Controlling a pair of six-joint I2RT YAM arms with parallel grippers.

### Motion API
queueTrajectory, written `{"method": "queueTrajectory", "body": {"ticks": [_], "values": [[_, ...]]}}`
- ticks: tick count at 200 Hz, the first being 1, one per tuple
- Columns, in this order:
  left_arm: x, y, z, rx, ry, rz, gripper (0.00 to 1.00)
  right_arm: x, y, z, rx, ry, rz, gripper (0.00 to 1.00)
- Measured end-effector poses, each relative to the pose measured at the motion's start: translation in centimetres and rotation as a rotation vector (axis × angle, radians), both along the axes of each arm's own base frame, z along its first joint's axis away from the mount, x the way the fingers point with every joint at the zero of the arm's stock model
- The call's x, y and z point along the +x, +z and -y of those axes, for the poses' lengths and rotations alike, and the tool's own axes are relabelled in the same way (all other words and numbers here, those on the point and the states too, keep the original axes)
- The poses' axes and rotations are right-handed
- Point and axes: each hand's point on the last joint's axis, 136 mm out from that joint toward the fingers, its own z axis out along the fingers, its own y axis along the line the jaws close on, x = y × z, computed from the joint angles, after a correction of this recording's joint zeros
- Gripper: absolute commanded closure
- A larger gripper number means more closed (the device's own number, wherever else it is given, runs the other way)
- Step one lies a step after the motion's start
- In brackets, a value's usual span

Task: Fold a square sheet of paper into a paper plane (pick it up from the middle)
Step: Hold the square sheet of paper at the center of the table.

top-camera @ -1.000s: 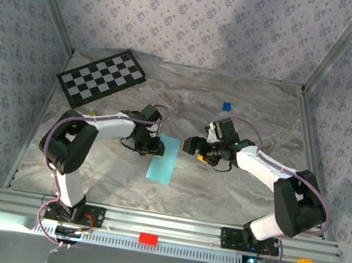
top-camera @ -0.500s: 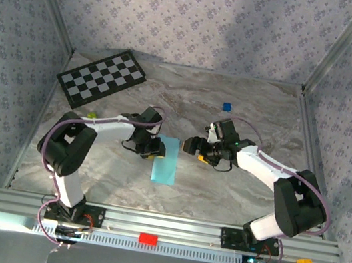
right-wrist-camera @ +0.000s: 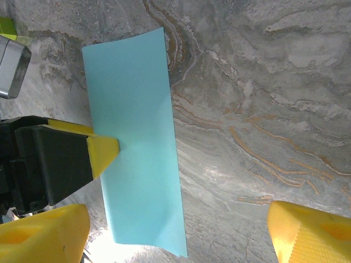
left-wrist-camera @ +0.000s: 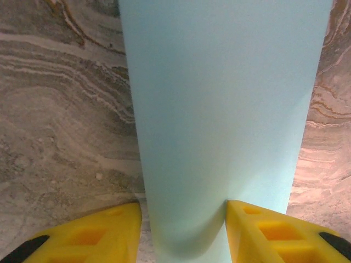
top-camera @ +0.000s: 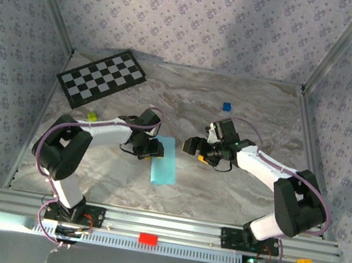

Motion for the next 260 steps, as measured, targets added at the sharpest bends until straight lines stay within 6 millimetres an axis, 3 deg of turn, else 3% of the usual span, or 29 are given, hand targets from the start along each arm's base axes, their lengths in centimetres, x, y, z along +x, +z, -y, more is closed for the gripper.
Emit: {"method": "queueTrajectory", "body": {"ticks": [74, 260], "values": [[0.36, -0.14, -0.88, 0.057, -0.028, 0.034, 0.59, 0.00, 0.00, 0.00, 0.000, 0.000, 0.000, 0.14], [0.27, -0.07, -0.60, 0.095, -0.229, 0.051, 0.54, -0.11, 0.00, -0.12, 0.000, 0.004, 0.000, 0.14]]}}
